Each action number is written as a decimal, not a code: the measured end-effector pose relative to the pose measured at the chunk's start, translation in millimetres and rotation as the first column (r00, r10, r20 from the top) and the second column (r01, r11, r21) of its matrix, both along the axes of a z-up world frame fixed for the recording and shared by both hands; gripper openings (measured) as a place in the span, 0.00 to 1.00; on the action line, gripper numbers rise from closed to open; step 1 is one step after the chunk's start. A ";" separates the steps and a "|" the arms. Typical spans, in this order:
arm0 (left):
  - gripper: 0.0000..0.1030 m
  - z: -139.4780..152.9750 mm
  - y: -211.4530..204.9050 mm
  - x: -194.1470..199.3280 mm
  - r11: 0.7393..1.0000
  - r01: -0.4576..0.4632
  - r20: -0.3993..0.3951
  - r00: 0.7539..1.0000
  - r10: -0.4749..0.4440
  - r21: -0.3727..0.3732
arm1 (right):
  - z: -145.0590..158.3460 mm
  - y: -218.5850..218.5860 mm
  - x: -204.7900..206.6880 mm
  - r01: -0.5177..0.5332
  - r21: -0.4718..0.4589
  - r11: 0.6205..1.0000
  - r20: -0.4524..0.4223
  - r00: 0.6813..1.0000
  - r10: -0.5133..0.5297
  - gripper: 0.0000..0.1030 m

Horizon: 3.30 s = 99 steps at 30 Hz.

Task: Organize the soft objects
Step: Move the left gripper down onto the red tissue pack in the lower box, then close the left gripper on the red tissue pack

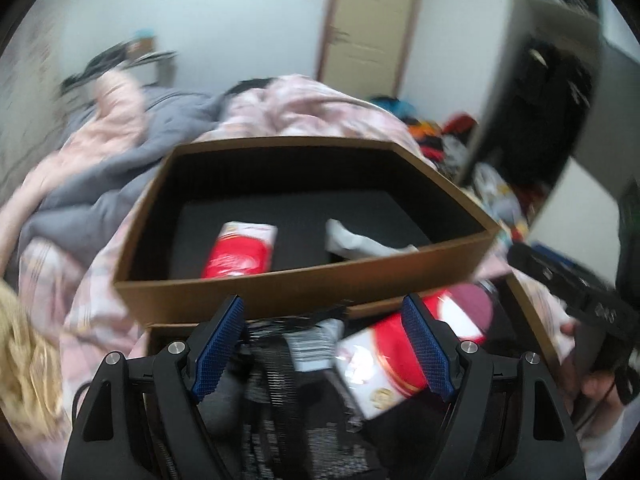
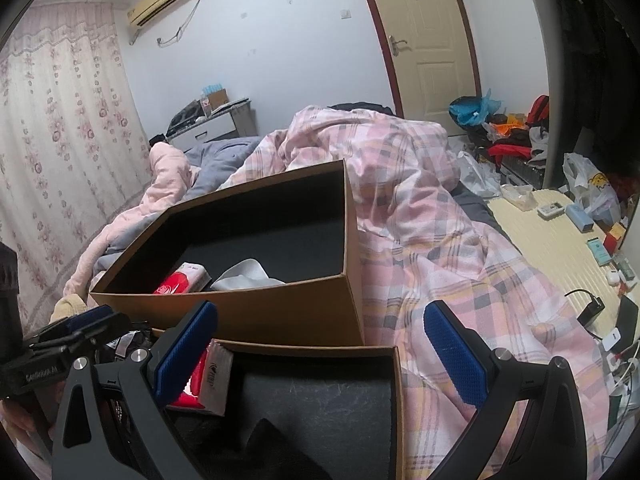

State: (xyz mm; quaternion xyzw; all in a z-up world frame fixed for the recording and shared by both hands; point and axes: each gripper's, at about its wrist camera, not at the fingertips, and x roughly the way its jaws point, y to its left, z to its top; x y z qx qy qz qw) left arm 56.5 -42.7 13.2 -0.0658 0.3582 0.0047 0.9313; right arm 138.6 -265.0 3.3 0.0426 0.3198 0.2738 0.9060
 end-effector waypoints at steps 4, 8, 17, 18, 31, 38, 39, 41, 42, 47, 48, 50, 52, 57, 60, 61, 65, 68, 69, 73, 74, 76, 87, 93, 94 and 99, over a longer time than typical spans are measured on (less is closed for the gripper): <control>0.76 2.1 -36.6 5.5 0.979 0.152 -0.034 0.988 -0.148 0.136 | -0.7 0.3 0.8 0.000 0.004 1.000 0.000 1.000 0.000 0.99; 0.75 -7.0 -59.0 7.2 0.940 0.246 -0.087 0.969 -0.231 0.235 | -0.1 -4.5 2.2 0.011 0.032 0.999 -0.001 1.000 -0.011 0.99; 0.62 -22.5 -56.9 8.5 0.941 0.303 -0.133 0.949 -0.285 0.148 | -0.7 -10.4 7.5 0.017 0.068 0.998 -0.033 0.999 -0.015 1.00; 0.58 -23.6 -56.5 10.1 0.942 0.308 -0.139 0.947 -0.290 0.133 | -0.3 -9.1 6.9 0.016 0.060 0.998 -0.029 0.999 -0.014 0.99; 0.21 -23.6 -52.9 1.2 0.934 0.357 -0.107 0.929 -0.353 0.015 | 2.9 -6.5 5.6 0.006 0.050 0.999 -0.016 1.000 -0.005 0.99; 0.83 -32.1 -58.1 5.0 0.944 0.309 -0.149 0.945 -0.291 0.117 | 2.9 -6.3 5.5 0.004 0.052 0.999 -0.018 1.000 -0.004 1.00; 0.83 -33.3 -58.8 5.6 0.943 0.309 -0.153 0.945 -0.290 0.125 | 3.4 -6.7 5.2 0.003 0.056 0.998 -0.018 1.000 -0.002 1.00; 0.82 -34.4 -59.6 6.9 0.942 0.310 -0.158 0.944 -0.289 0.130 | 2.8 -7.5 4.8 0.005 0.055 0.998 -0.019 1.000 -0.004 1.00; 0.82 -35.3 -59.5 8.0 0.942 0.310 -0.164 0.943 -0.288 0.129 | 1.8 -7.5 5.2 0.005 0.054 0.999 -0.022 1.000 -0.003 1.00; 0.66 -37.1 -51.1 11.0 0.951 0.294 -0.161 0.947 -0.277 0.094 | 0.9 -8.6 6.2 0.006 0.057 0.998 -0.030 1.000 -0.004 0.99; 0.60 -36.2 -50.5 9.8 0.950 0.298 -0.157 0.946 -0.282 0.089 | 1.1 -8.9 6.3 0.007 0.057 0.998 -0.032 0.999 -0.005 0.99; 0.47 -33.1 -49.2 6.3 0.948 0.309 -0.139 0.945 -0.298 0.072 | 1.7 -8.7 6.3 0.006 0.059 0.998 -0.032 0.999 -0.004 1.00; 0.32 -28.8 -47.9 1.8 0.944 0.330 -0.119 0.939 -0.324 0.030 | 1.9 -8.6 6.3 0.007 0.057 0.998 -0.031 1.000 -0.006 1.00; 0.23 -22.3 -42.7 -3.6 0.946 0.323 -0.079 0.943 -0.323 -0.014 | 2.7 -9.1 5.9 0.007 0.058 0.998 -0.029 1.000 -0.005 0.99; 0.18 -14.6 -37.6 -8.0 0.945 0.323 -0.030 0.945 -0.325 -0.046 | 2.9 -8.9 6.2 0.008 0.055 0.998 -0.027 1.000 -0.006 1.00; 0.17 -11.2 -35.6 -10.0 0.943 0.328 -0.010 0.944 -0.329 -0.062 | 2.9 -8.8 6.3 0.007 0.057 0.998 -0.028 1.000 -0.005 0.99; 0.08 -2.3 -23.0 -14.3 0.939 0.321 0.047 0.947 -0.317 -0.125 | 3.0 -8.7 6.1 0.007 0.057 0.998 -0.028 1.000 -0.006 0.99; 0.08 -5.1 -19.7 -10.9 0.942 0.303 0.026 0.953 -0.303 -0.143 | 3.1 -9.0 6.1 0.007 0.059 0.998 -0.028 1.000 -0.006 1.00; 0.08 -7.2 -21.2 -9.1 0.947 0.294 0.010 0.956 -0.295 -0.129 | 3.1 -9.4 6.0 0.008 0.059 0.998 -0.028 1.000 -0.006 0.99; 0.09 -16.6 -33.5 -4.3 0.953 0.294 -0.057 0.953 -0.298 -0.066 | 3.1 -9.5 5.9 0.006 0.057 0.998 -0.028 1.000 -0.005 0.99; 0.09 -18.4 -35.9 -3.7 0.954 0.294 -0.067 0.953 -0.297 -0.050 | 3.0 -9.5 6.1 0.007 0.056 0.998 -0.028 1.000 -0.005 0.99; 0.09 -21.1 -37.6 -2.4 0.955 0.294 -0.080 0.952 -0.296 -0.035 | 3.1 -9.0 6.1 0.006 0.058 0.998 -0.029 1.000 -0.005 0.99; 0.09 -23.7 -29.6 -4.5 0.965 0.262 -0.086 0.961 -0.264 -0.032 | 3.3 -9.0 6.3 0.006 0.058 0.998 -0.034 0.999 -0.004 1.00; 0.09 -22.4 -32.7 -6.2 0.956 0.292 -0.079 0.952 -0.295 -0.039 | 3.3 -8.8 6.4 0.007 0.059 0.998 -0.035 0.999 -0.005 1.00; 0.09 -22.5 -32.7 -6.3 0.956 0.292 -0.079 0.952 -0.294 -0.040 | 3.2 -8.7 6.5 0.007 0.059 0.998 -0.035 0.999 -0.005 0.99; 0.13 -25.7 -32.3 -1.2 0.969 0.246 -0.092 0.965 -0.247 -0.016 | 3.4 -9.0 6.5 0.006 0.055 0.998 -0.035 0.999 -0.004 0.99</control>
